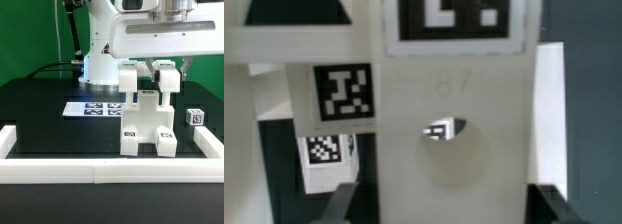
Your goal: Assemble chair
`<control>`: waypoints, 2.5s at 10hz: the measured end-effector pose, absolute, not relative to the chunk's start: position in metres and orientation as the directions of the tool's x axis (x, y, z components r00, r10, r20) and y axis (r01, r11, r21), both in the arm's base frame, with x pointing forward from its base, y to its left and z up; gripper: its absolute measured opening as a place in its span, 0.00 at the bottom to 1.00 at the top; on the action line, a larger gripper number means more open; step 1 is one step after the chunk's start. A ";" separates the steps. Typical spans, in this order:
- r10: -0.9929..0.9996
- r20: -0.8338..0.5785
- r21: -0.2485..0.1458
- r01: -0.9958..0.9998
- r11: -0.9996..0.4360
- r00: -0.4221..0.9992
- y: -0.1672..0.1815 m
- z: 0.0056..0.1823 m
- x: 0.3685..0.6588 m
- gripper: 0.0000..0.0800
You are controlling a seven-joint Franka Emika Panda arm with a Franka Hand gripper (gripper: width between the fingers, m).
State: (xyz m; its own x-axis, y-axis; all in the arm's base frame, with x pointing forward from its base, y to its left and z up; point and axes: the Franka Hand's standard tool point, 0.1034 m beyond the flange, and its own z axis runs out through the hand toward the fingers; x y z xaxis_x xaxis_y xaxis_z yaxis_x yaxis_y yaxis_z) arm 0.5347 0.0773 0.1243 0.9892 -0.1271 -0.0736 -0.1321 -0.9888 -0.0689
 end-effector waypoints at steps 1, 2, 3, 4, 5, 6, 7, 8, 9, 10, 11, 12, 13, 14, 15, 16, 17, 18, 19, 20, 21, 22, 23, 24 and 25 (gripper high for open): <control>-0.125 -0.075 -0.068 -0.130 -0.989 0.989 0.079 0.123 0.534 0.36; -0.123 -0.072 -0.068 -0.128 -0.989 0.990 0.080 0.122 0.533 0.36; -0.122 -0.067 -0.067 -0.127 -0.990 0.990 0.080 0.120 0.532 0.36; -0.122 -0.067 -0.066 -0.127 -0.990 0.990 0.080 0.118 0.530 0.36; -0.124 -0.066 -0.065 -0.129 -0.990 0.990 0.079 0.115 0.529 0.36; -0.130 -0.067 -0.068 -0.134 -0.989 0.989 0.077 0.113 0.529 0.36; -0.129 -0.067 -0.068 -0.133 -0.989 0.989 0.077 0.113 0.529 0.36; -0.129 -0.067 -0.068 -0.133 -0.989 0.989 0.077 0.113 0.529 0.36; -0.129 -0.068 -0.067 -0.133 -0.989 0.989 0.077 0.112 0.529 0.36; -0.128 -0.069 -0.065 -0.133 -0.989 0.989 0.076 0.110 0.528 0.36; -0.126 -0.071 -0.063 -0.131 -0.989 0.989 0.074 0.106 0.528 0.36; -0.126 -0.074 -0.060 -0.131 -0.990 0.989 0.073 0.103 0.527 0.36; -0.126 -0.075 -0.056 -0.131 -0.990 0.989 0.073 0.099 0.527 0.36; -0.127 -0.079 -0.054 -0.131 -0.990 0.989 0.072 0.096 0.526 0.36; -0.127 -0.081 -0.052 -0.131 -0.990 0.989 0.072 0.094 0.525 0.36; -0.127 -0.081 -0.051 -0.132 -0.990 0.989 0.071 0.094 0.526 0.36; -0.128 -0.081 -0.051 -0.132 -0.990 0.989 0.071 0.093 0.527 0.36; -0.127 -0.082 -0.049 -0.132 -0.990 0.988 0.071 0.091 0.528 0.36; -0.127 -0.082 -0.049 -0.131 -0.990 0.989 0.070 0.090 0.528 0.36; -0.127 -0.081 -0.049 -0.131 -0.990 0.989 0.070 0.090 0.528 0.36; -0.128 -0.078 -0.048 -0.132 -0.990 0.989 0.070 0.090 0.529 0.36; -0.128 -0.075 -0.047 -0.132 -0.990 0.989 0.069 0.089 0.529 0.36; -0.128 -0.073 -0.046 -0.132 -0.990 0.989 0.069 0.088 0.529 0.36; -0.129 -0.071 -0.046 -0.132 -0.990 0.989 0.069 0.087 0.530 0.36; -0.130 -0.059 -0.044 -0.132 -0.990 0.990 0.068 0.085 0.532 0.36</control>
Offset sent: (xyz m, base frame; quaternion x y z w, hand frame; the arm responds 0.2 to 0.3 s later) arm -0.0088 0.0027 -0.0059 -0.0045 0.0134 -0.0018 0.9999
